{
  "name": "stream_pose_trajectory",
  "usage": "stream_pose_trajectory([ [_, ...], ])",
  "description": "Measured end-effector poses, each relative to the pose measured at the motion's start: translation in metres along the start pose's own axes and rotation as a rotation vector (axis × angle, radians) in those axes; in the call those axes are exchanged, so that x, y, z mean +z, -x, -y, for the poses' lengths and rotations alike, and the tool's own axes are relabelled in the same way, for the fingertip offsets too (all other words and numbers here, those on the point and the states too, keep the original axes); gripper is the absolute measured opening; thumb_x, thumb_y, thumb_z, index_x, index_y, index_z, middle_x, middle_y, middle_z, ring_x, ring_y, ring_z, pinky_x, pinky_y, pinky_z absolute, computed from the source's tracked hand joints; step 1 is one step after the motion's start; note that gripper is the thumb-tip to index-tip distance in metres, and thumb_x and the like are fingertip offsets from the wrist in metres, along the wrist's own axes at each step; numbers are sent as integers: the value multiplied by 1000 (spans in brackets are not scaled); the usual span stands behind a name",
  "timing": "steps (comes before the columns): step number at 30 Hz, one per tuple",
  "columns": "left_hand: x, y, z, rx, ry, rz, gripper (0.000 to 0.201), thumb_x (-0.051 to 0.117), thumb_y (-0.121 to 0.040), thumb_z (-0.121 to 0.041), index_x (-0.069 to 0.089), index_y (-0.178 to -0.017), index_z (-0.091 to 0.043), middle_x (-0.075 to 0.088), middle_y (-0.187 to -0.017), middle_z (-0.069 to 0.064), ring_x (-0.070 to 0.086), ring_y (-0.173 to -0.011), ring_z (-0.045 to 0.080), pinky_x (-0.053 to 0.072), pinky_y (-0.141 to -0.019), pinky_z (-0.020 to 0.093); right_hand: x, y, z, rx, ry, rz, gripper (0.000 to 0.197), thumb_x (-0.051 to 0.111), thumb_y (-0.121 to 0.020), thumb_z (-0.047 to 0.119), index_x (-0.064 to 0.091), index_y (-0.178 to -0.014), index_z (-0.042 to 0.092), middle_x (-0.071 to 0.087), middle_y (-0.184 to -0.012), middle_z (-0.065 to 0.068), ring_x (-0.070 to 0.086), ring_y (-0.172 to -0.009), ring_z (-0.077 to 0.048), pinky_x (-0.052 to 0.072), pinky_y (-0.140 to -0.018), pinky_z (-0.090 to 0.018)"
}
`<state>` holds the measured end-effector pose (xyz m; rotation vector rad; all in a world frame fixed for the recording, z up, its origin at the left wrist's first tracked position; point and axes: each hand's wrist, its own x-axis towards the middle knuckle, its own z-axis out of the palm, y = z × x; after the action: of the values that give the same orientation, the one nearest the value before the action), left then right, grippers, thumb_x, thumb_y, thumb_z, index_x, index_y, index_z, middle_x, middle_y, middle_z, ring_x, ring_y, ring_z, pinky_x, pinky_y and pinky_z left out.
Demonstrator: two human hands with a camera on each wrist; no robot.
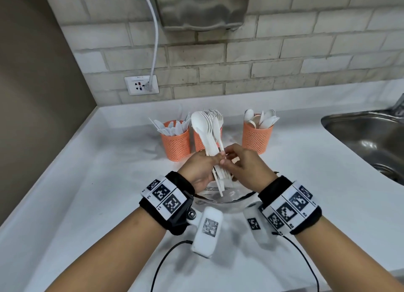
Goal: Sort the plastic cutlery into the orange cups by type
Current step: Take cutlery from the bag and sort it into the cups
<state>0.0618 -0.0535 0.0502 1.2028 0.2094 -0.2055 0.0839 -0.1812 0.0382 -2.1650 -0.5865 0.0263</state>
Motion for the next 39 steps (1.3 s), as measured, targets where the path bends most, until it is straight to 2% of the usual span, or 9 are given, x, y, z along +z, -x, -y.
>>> stream_pose_trajectory([
  [6, 1, 0, -1, -19, -54, -22, 32, 42, -98, -7, 50, -127, 4, 67, -88, 7, 66, -74, 17, 57, -68, 36, -3, -5, 2, 76, -71, 31, 14, 57, -89, 9, 57, -103, 3, 56, -85, 0, 58, -58, -21, 57, -56, -41],
  [11, -1, -3, -3, -39, -99, -42, 31, 43, -98, -4, 50, -127, 4, 65, -102, 13, 64, -81, 24, 57, -66, 39, -3, -7, -1, 75, -21, 21, 10, 56, -89, 11, 49, -83, 15, 64, -94, -8, 63, -75, -27, 56, -69, -44],
  [16, -4, -6, -4, -18, -114, -108, 32, 44, -96, 0, 49, -127, 7, 64, -101, 15, 63, -84, 29, 57, -53, 31, -2, -9, -1, 77, -76, -63, 9, 46, -94, 7, 44, -85, 5, 61, -74, -8, 54, -46, -2, 41, -46, -13],
  [18, -6, -8, -3, -22, -109, -127, 34, 46, -96, 0, 47, -129, 4, 62, -117, 18, 62, -94, 28, 57, -55, 32, -2, -10, -1, 90, -129, -124, 10, 41, -94, 6, 41, -85, 8, 63, -77, -9, 52, -44, -5, 44, -48, -19],
  [22, -8, -11, 1, -4, -122, -131, 36, 47, -95, -1, 47, -131, 2, 58, -109, 9, 61, -77, 16, 56, -57, 33, -2, -10, 2, 43, -104, -223, 8, 37, -97, 8, 43, -91, 9, 47, -66, -2, 43, -58, -14, 32, -59, -31],
  [26, -6, -12, 3, 36, -105, -145, 32, 47, -95, 1, 51, -126, 1, 61, -102, 10, 61, -87, 22, 56, -67, 34, 2, -10, 7, 7, -107, -246, 29, 31, -100, 10, 56, -105, -4, 60, -83, -15, 52, -78, -26, 38, -67, -25],
  [30, 1, -12, 5, 121, -15, -161, 34, 44, -95, 5, 49, -128, 1, 64, -112, 18, 60, -102, 28, 49, -92, 41, 12, -12, 4, 91, -117, -215, 23, 37, -98, 12, 44, -77, 13, 44, -64, 3, 41, -59, -12, 32, -50, -16],
  [35, 8, -13, 8, 155, 30, -186, 36, 42, -96, 3, 48, -132, 0, 59, -127, 16, 56, -120, 29, 41, -107, 45, 16, -15, 8, 133, -182, -243, 13, 36, -97, 8, 41, -87, 3, 41, -64, 1, 39, -58, -10, 33, -51, -19],
  [39, 13, -11, 7, 164, 26, -188, 33, 41, -97, 2, 51, -128, -2, 62, -122, 16, 59, -113, 28, 48, -99, 37, 20, -15, 8, 150, -229, -242, 12, 34, -98, 10, 40, -89, 4, 42, -64, 0, 42, -59, -16, 33, -48, -20],
])
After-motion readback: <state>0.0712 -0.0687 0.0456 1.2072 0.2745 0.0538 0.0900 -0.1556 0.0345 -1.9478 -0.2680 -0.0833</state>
